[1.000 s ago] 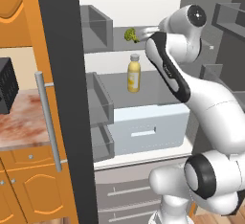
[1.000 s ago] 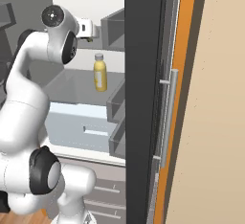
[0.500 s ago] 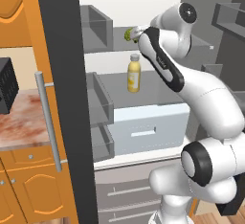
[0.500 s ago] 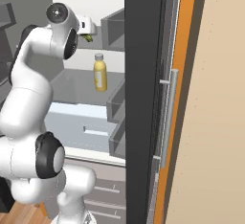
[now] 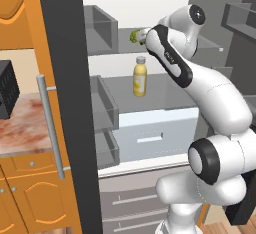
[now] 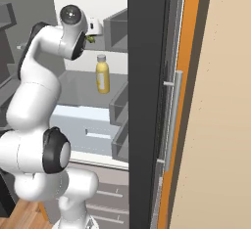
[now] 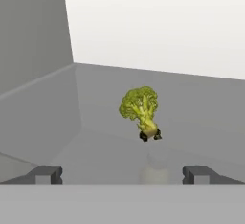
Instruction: Pick broccoli from the fridge and place it on the plate on the counter.
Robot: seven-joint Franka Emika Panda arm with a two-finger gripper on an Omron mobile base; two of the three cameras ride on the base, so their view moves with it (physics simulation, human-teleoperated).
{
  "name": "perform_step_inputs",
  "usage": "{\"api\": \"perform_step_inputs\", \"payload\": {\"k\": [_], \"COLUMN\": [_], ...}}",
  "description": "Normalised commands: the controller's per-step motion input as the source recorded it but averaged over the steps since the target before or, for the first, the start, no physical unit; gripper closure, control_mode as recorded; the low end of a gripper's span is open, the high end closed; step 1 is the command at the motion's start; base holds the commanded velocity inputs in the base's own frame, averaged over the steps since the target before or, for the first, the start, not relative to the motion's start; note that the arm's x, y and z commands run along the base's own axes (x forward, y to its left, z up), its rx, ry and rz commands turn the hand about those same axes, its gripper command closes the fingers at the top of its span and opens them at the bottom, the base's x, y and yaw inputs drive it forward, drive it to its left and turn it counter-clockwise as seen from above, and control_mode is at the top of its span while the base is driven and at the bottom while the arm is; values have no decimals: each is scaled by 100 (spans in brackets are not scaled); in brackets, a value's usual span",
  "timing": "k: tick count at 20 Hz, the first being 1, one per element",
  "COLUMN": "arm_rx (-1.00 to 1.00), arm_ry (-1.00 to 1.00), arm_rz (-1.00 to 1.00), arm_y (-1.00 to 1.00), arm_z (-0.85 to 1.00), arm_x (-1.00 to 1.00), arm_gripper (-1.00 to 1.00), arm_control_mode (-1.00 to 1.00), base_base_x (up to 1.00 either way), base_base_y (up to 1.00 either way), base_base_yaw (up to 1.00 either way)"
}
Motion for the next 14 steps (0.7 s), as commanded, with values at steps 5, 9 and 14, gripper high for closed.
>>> {"api": "perform_step_inputs", "payload": {"k": [5,9,14], "arm_rx": [0,0,0], "arm_ry": [0,0,0], "arm_rz": [0,0,0], "arm_y": [0,0,0], "arm_z": [-11,-14,-4], "arm_x": [34,39,43], "arm_gripper": [-100,-100,-100], "arm_control_mode": [-100,-100,-100], "base_base_x": [0,0,0], "base_base_y": [0,0,0], "base_base_yaw": [0,0,0]}}
